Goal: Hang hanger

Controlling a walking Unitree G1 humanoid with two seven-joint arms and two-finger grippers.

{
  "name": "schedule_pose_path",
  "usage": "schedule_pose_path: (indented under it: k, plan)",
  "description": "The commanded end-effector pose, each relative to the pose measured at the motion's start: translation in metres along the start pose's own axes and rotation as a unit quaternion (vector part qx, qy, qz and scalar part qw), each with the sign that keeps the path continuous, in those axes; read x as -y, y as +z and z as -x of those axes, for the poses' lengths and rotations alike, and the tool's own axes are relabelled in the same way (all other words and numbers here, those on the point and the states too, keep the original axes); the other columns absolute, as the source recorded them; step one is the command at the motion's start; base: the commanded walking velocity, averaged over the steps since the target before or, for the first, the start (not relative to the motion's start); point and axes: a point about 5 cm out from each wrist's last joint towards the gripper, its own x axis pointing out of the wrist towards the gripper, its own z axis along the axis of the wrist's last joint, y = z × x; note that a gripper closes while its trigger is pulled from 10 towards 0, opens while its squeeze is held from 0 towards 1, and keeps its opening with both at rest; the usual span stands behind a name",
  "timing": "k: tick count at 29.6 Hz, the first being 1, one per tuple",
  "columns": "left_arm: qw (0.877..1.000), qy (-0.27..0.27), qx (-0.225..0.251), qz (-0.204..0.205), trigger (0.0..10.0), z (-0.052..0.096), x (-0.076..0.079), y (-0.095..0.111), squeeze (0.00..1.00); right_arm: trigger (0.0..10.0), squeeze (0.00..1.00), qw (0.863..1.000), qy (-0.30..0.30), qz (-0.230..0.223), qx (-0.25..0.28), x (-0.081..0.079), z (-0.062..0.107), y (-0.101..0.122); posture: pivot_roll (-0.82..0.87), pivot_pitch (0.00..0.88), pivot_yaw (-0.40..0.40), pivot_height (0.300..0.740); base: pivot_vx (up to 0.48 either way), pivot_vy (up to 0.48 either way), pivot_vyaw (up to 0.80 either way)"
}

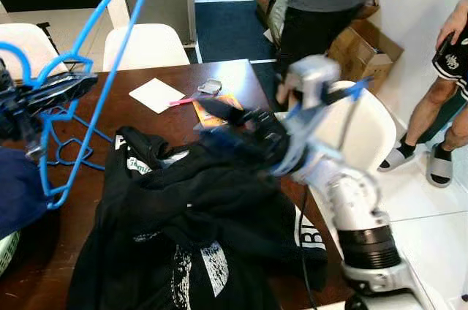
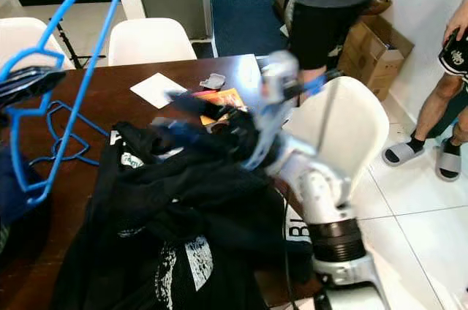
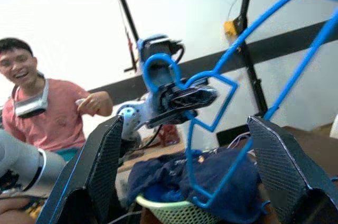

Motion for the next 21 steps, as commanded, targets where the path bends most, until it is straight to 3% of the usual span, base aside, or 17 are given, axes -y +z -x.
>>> schedule_pose_path:
  k: [1, 2, 3, 5, 6, 7, 8, 9, 11, 12, 13, 15, 16, 17, 19, 20, 21]
  plan:
    - [1.0, -0.008, 0.004, 0.004, 10.0, 0.001, 0.002, 0.001, 0.0, 10.0, 1.0, 1.0, 0.013, -0.008, 0.001, -0.003, -0.003, -0.001, 0.1, 0.117, 0.013, 0.74, 0.0, 0.0, 0.0]
    - [0.999, -0.04, -0.035, 0.009, 10.0, 0.007, 0.002, 0.002, 0.0, 10.0, 1.0, 1.0, 0.0, 0.013, -0.007, 0.001, 0.003, 0.007, 0.12, 0.129, 0.016, 0.74, 0.0, 0.0, 0.0]
    - [0.999, -0.04, -0.035, 0.009, 10.0, 0.007, 0.002, 0.002, 0.0, 10.0, 1.0, 1.0, 0.0, 0.013, -0.007, 0.001, 0.003, 0.007, 0.12, 0.129, 0.016, 0.74, 0.0, 0.0, 0.0]
    - [0.984, -0.131, -0.114, 0.035, 10.0, 0.016, 0.007, 0.008, 0.0, 10.0, 1.0, 0.995, -0.036, 0.087, -0.029, 0.009, 0.011, 0.029, 0.13, 0.131, 0.019, 0.74, 0.0, 0.0, 0.0]
    - [0.984, -0.131, -0.114, 0.035, 10.0, 0.016, 0.007, 0.008, 0.0, 10.0, 1.0, 0.995, -0.036, 0.087, -0.029, 0.009, 0.011, 0.029, 0.13, 0.131, 0.019, 0.74, 0.0, 0.0, 0.0]
    - [0.974, -0.166, -0.15, 0.043, 10.0, 0.018, 0.01, 0.009, 0.0, 10.0, 0.88, 0.989, -0.049, 0.135, -0.045, 0.011, 0.012, 0.038, 0.13, 0.131, 0.019, 0.74, 0.0, 0.0, 0.0]
    - [0.964, -0.193, -0.176, 0.045, 10.0, 0.017, 0.013, 0.007, 0.0, 10.0, 0.0, 0.983, -0.044, 0.17, -0.06, 0.009, 0.009, 0.043, 0.14, 0.124, 0.019, 0.74, 0.0, 0.0, 0.0]
    - [0.964, -0.193, -0.176, 0.045, 10.0, 0.017, 0.013, 0.007, 0.0, 10.0, 0.0, 0.983, -0.044, 0.17, -0.06, 0.009, 0.009, 0.043, 0.14, 0.124, 0.019, 0.74, 0.0, 0.0, 0.0]
    - [0.954, -0.217, -0.201, 0.047, 10.0, 0.015, 0.017, 0.002, 0.0, 10.0, 0.0, 0.98, -0.034, 0.188, -0.063, 0.005, 0.005, 0.049, 0.14, 0.12, 0.019, 0.74, 0.0, 0.0, 0.0]
    - [0.943, -0.246, -0.22, 0.047, 10.0, 0.012, 0.022, -0.004, 0.0, 10.0, 0.0, 0.977, -0.027, 0.203, -0.059, 0.002, 0.0, 0.054, 0.13, 0.102, 0.02, 0.74, 0.0, 0.0, 0.0]
    - [0.943, -0.246, -0.22, 0.047, 10.0, 0.012, 0.022, -0.004, 0.0, 10.0, 0.0, 0.977, -0.027, 0.203, -0.059, 0.002, 0.0, 0.054, 0.13, 0.102, 0.02, 0.74, 0.0, 0.0, 0.0]
    - [0.925, -0.296, -0.234, 0.05, 10.0, 0.008, 0.031, -0.011, 0.0, 10.0, 0.0, 0.972, 0.001, 0.225, -0.063, -0.006, -0.009, 0.058, 0.13, 0.096, 0.021, 0.74, 0.0, 0.0, 0.0]
    - [0.925, -0.296, -0.234, 0.05, 10.0, 0.008, 0.031, -0.011, 0.0, 10.0, 0.0, 0.972, 0.001, 0.225, -0.063, -0.006, -0.009, 0.058, 0.13, 0.096, 0.021, 0.74, 0.0, 0.0, 0.0]
    - [0.914, -0.325, -0.238, 0.053, 10.0, 0.005, 0.035, -0.012, 0.0, 10.0, 0.0, 0.968, 0.028, 0.237, -0.079, -0.012, -0.012, 0.057, 0.13, 0.087, 0.022, 0.74, 0.0, 0.0, 0.0]
    - [0.907, -0.342, -0.24, 0.056, 10.0, 0.003, 0.037, -0.013, 0.0, 10.0, 0.0, 0.964, 0.047, 0.244, -0.092, -0.016, -0.013, 0.056, 0.13, 0.086, 0.022, 0.74, 0.0, 0.0, 0.0]
    - [0.895, -0.369, -0.246, 0.056, 10.0, 0.0, 0.042, -0.012, 0.0, 10.0, 0.0, 0.959, 0.087, 0.242, -0.118, -0.024, -0.013, 0.056, 0.13, 0.076, 0.025, 0.74, 0.0, 0.0, 0.0]
    - [0.895, -0.369, -0.246, 0.056, 10.0, 0.0, 0.042, -0.012, 0.0, 10.0, 0.0, 0.959, 0.087, 0.242, -0.118, -0.024, -0.013, 0.056, 0.13, 0.076, 0.025, 0.74, 0.0, 0.0, 0.0]
